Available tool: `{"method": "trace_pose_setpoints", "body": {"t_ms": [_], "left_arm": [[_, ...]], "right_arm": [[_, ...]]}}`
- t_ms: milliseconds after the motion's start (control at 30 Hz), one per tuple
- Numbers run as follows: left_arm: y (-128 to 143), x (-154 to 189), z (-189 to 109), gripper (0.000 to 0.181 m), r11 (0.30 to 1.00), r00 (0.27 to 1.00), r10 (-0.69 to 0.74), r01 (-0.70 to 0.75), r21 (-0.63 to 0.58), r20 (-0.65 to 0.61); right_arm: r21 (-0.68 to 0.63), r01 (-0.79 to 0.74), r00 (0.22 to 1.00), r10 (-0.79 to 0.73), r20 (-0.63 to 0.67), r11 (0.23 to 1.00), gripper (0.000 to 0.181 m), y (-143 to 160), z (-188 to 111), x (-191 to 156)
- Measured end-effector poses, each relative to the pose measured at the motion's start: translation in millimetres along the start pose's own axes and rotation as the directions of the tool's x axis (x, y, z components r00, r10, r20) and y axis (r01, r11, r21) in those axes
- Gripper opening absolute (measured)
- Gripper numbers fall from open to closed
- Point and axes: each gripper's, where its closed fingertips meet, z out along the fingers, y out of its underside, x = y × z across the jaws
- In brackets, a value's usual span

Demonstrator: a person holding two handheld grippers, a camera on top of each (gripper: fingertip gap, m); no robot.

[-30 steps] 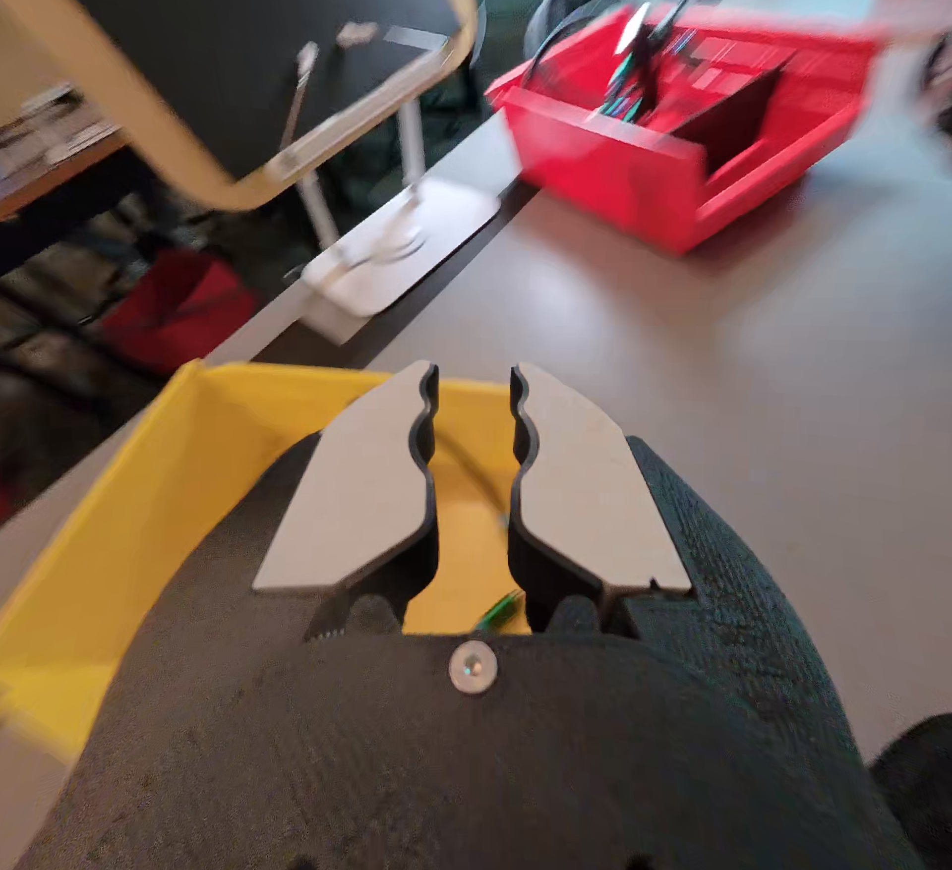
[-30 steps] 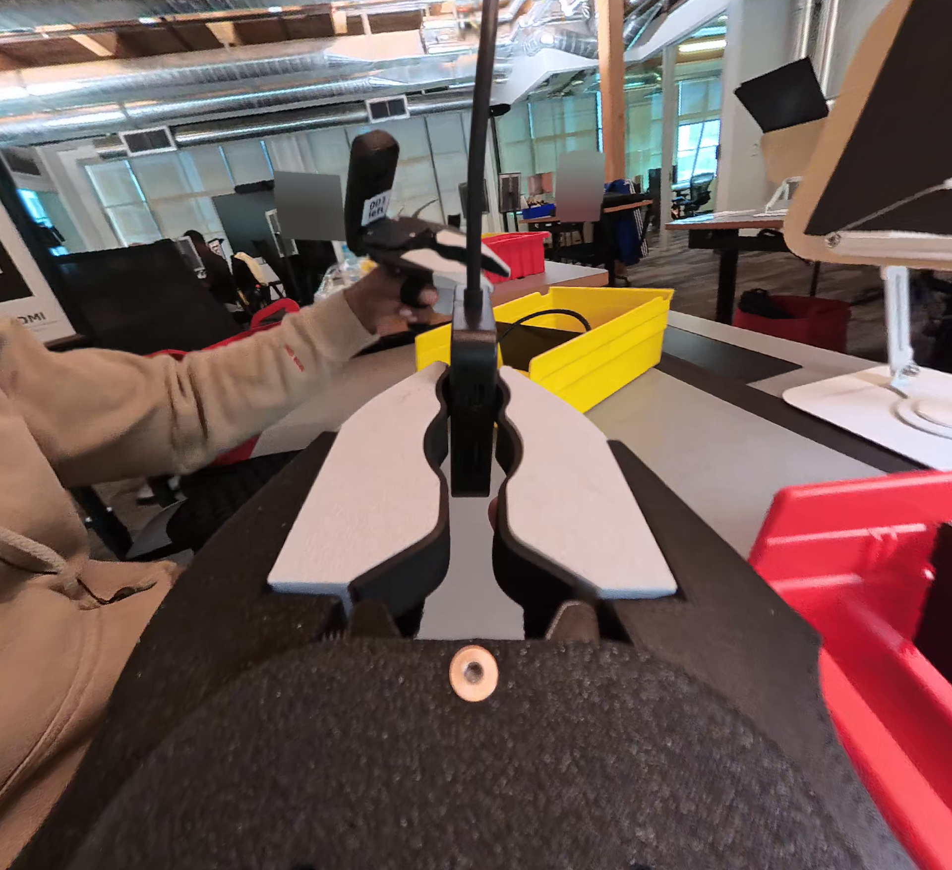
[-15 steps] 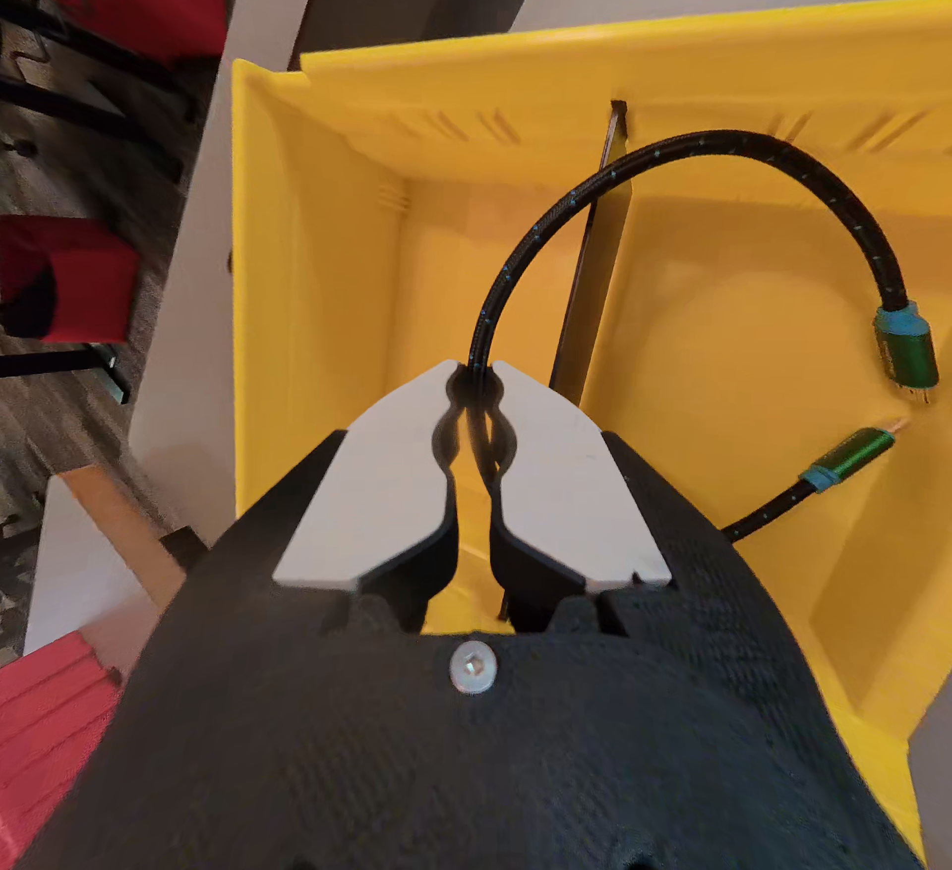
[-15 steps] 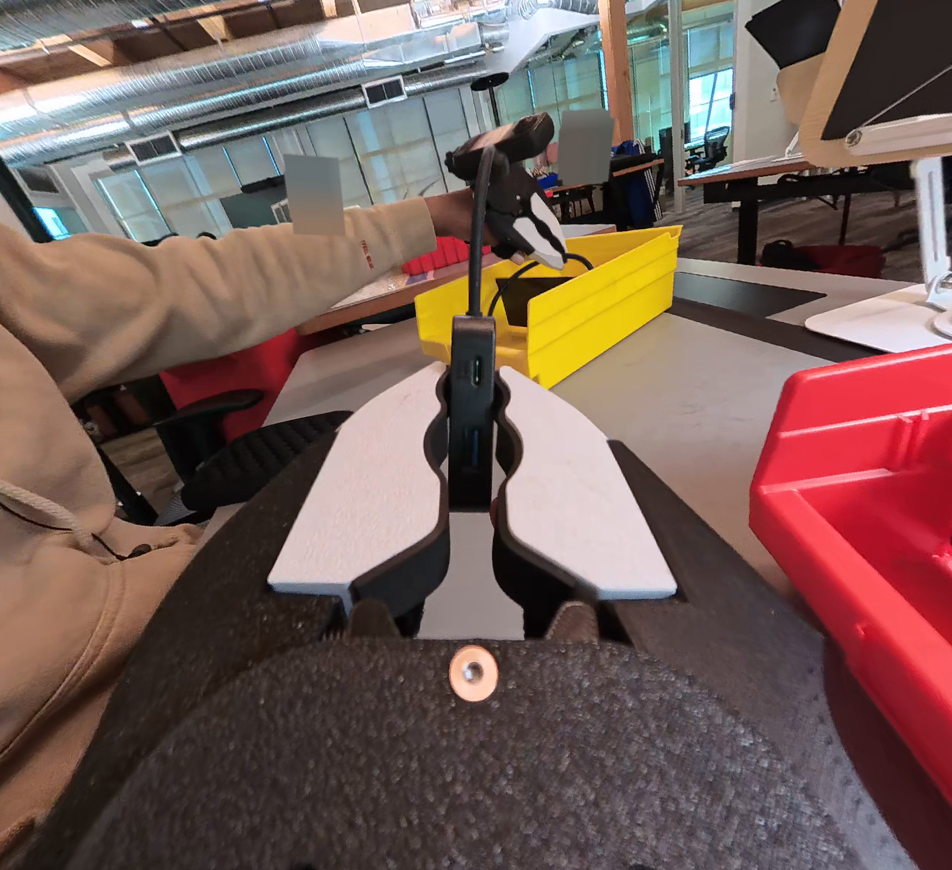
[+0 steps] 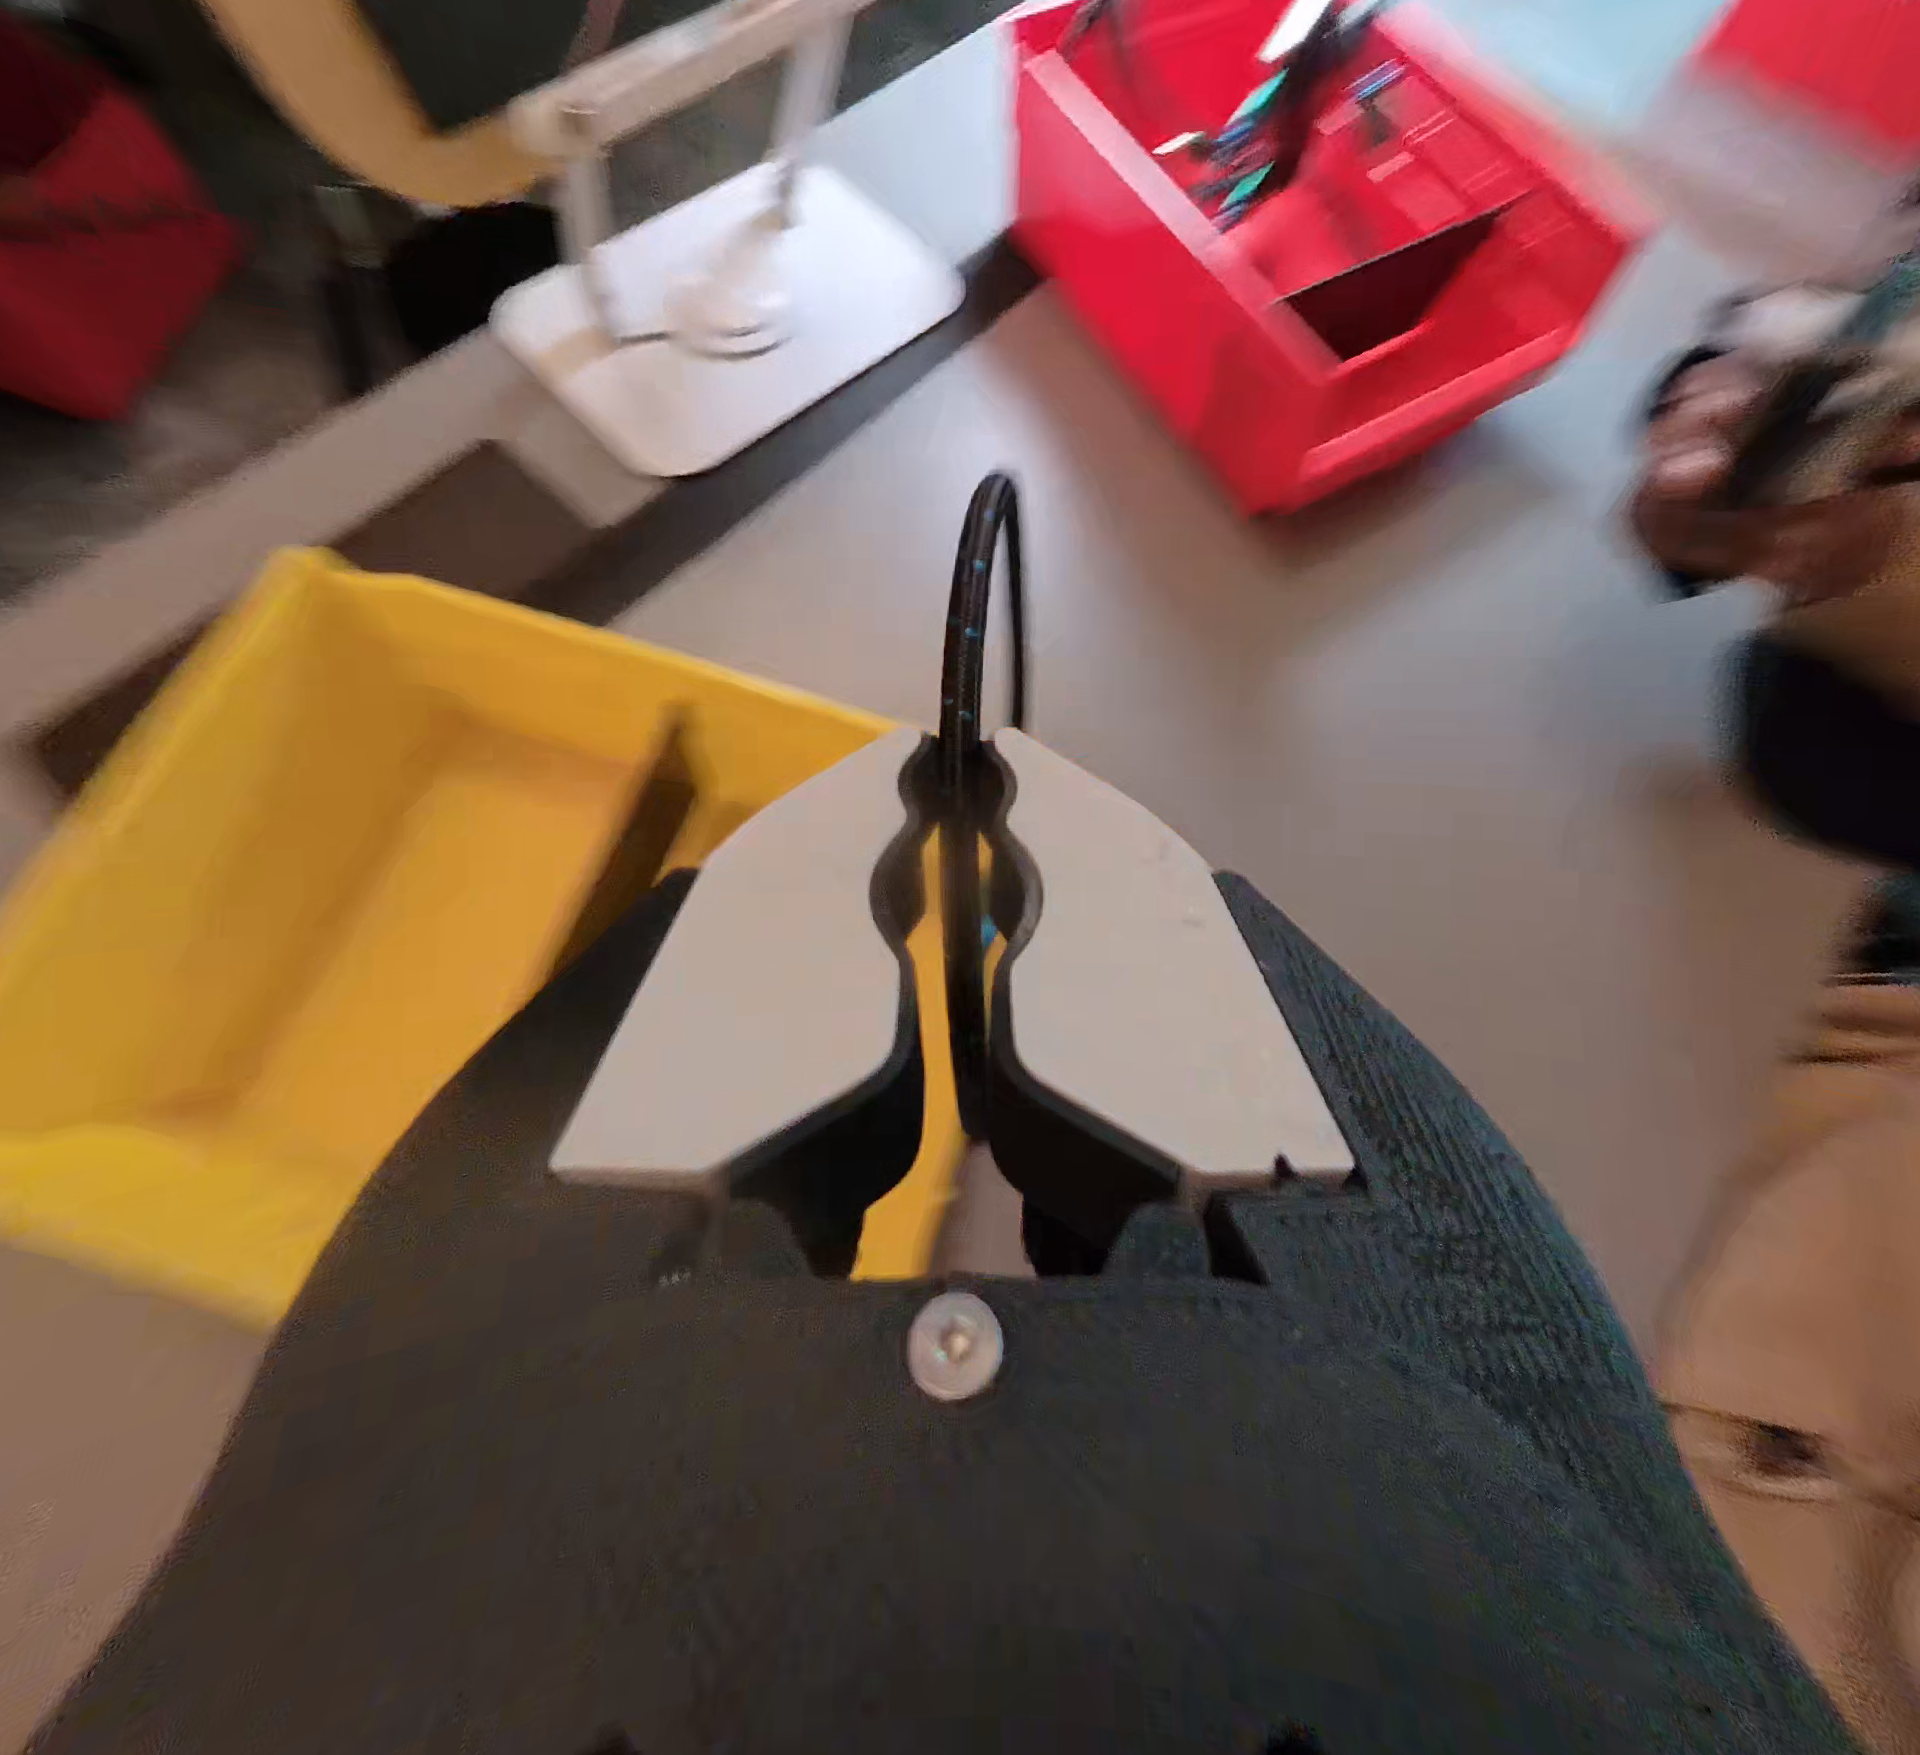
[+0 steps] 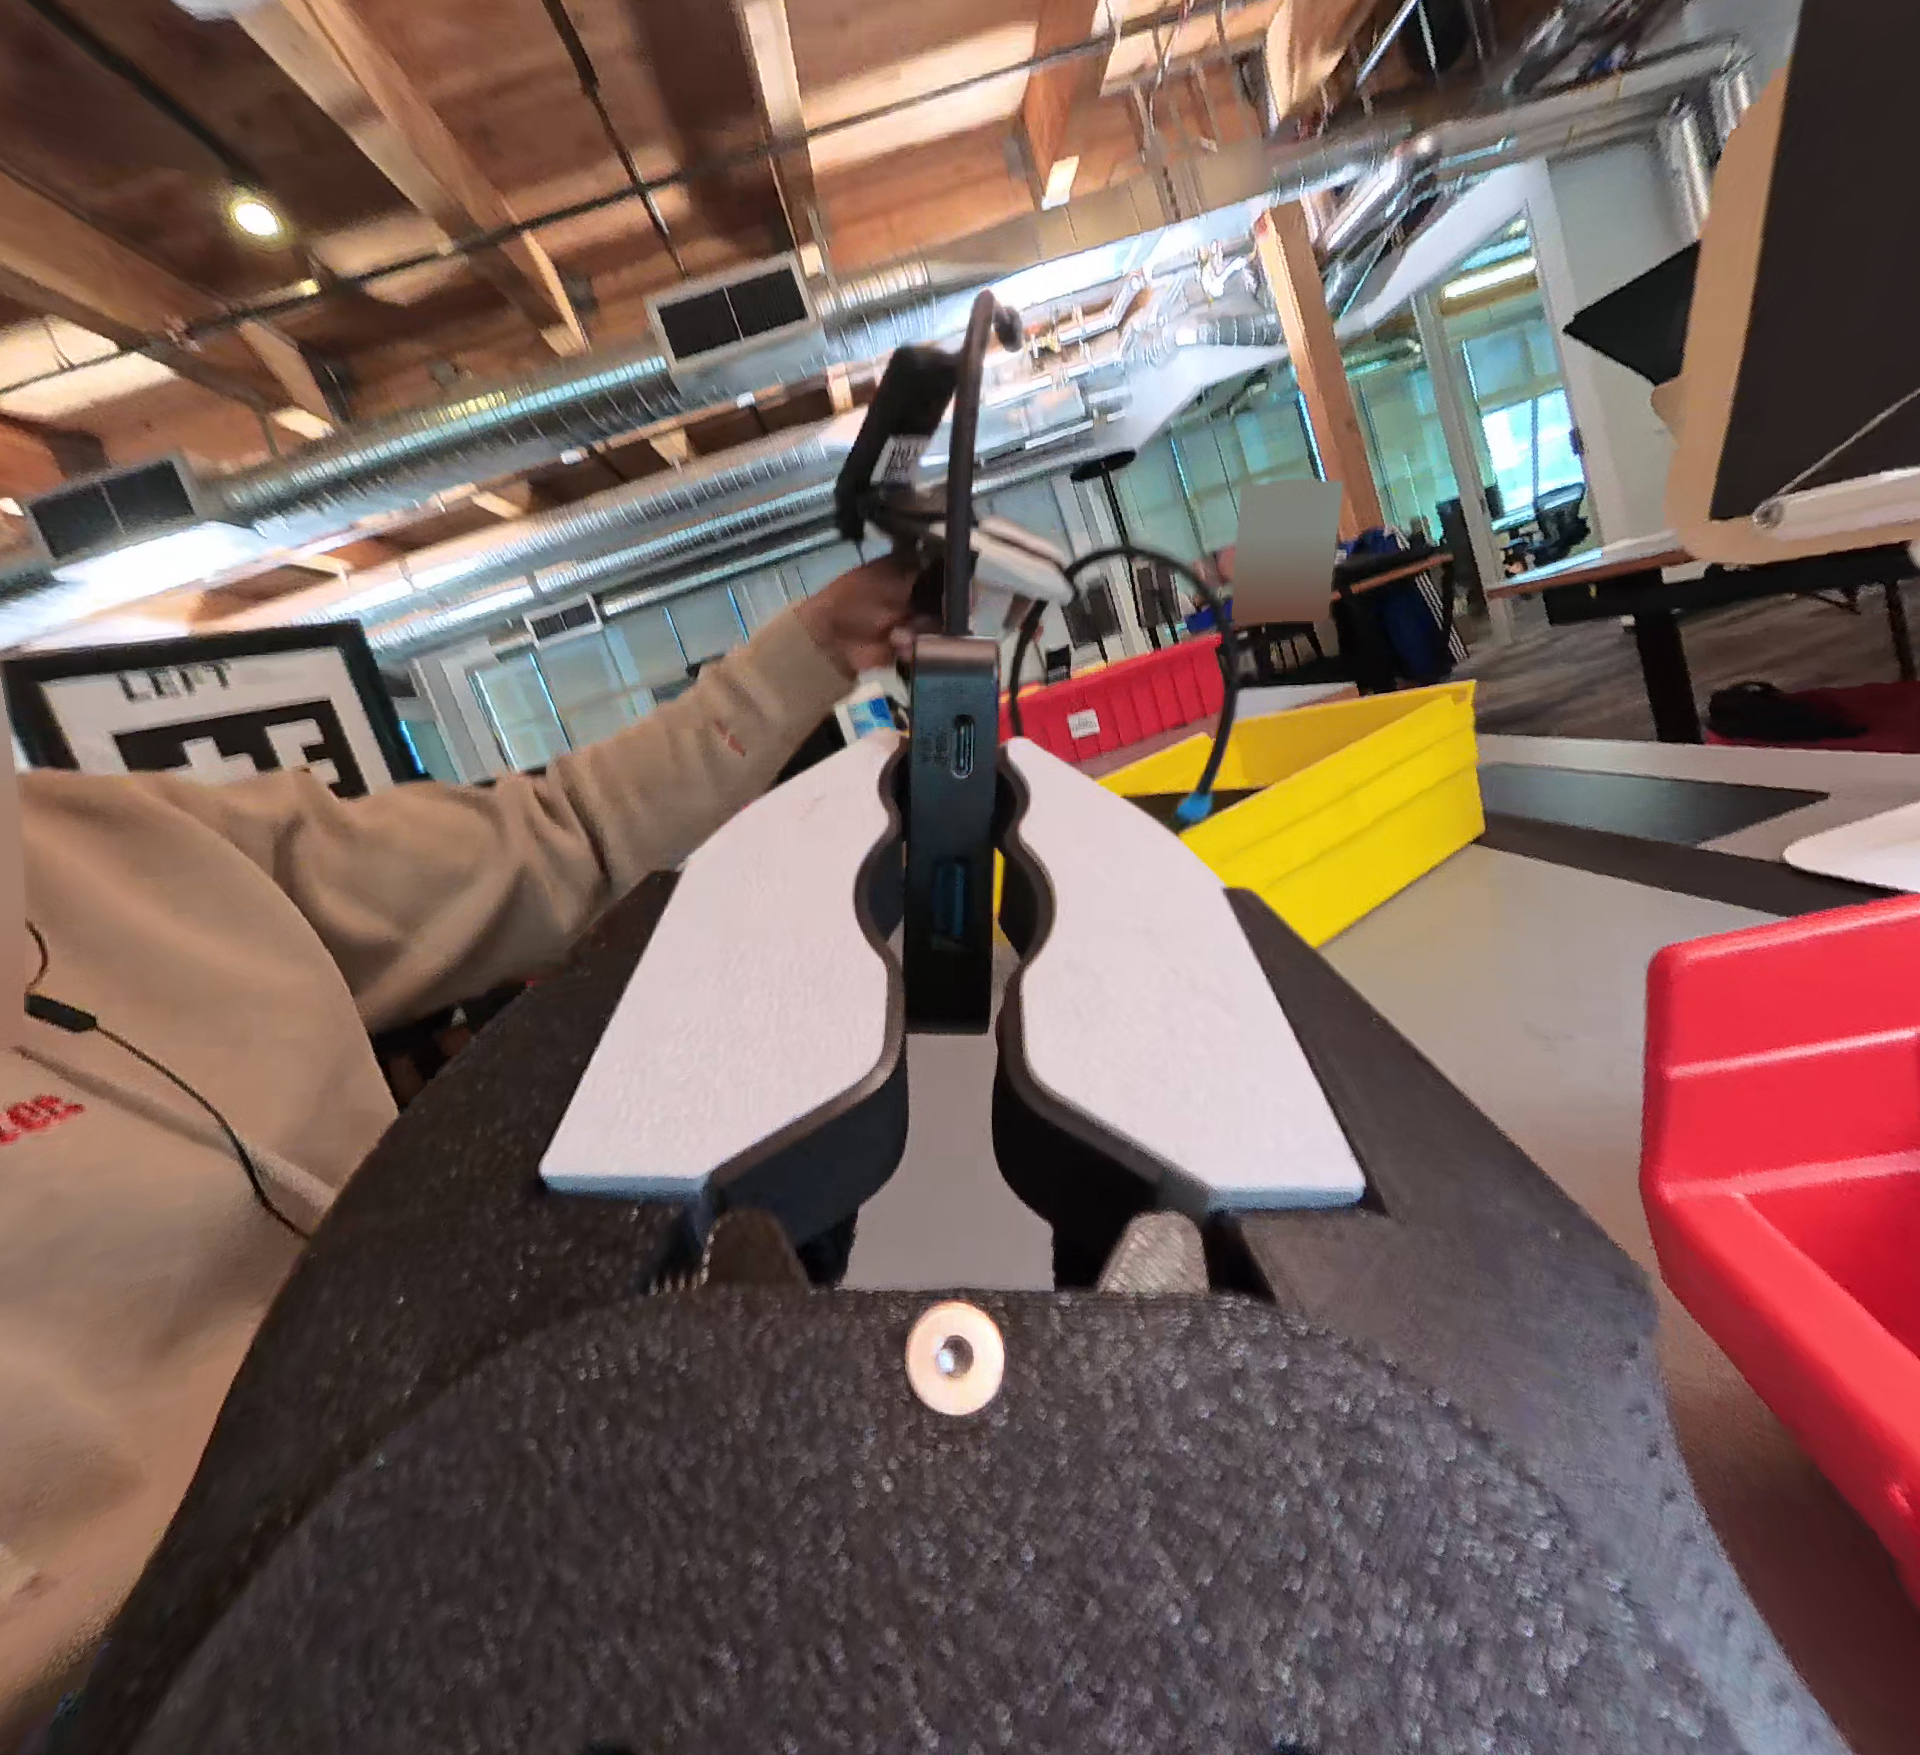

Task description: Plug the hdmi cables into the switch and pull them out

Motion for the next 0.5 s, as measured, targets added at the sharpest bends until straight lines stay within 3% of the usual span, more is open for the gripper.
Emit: {"method": "trace_pose_setpoints", "body": {"t_ms": [67, 200, 367, 433, 500], "left_arm": [[8, 36, 13, 0.007, 0.992, 0.98, -0.107, 0.117, 0.052, -0.165], [33, 94, 40, 0.007, 0.945, 0.863, -0.247, 0.315, 0.087, -0.44], [71, 100, 88, 0.007, 0.868, 0.793, -0.4, 0.488, 0.086, -0.46], [86, 92, 104, 0.007, 0.85, 0.792, -0.44, 0.519, 0.088, -0.422], [102, 85, 115, 0.007, 0.88, 0.84, -0.417, 0.468, 0.075, -0.348]], "right_arm": [[0.032, -0.015, 1.0, 0.015, -0.008, 0.999, 0.013, -6, -5, 3], [0.05, -0.032, 0.999, 0.033, -0.033, 0.998, 0.013, -9, -11, 12], [0.037, -0.045, 0.998, 0.047, -0.043, 0.998, 0.013, -4, -12, 17], [0.027, -0.045, 0.998, 0.046, -0.045, 0.999, 0.013, -1, -11, 17], [0.021, -0.043, 0.998, 0.044, -0.045, 0.999, 0.013, 0, -11, 17]]}}
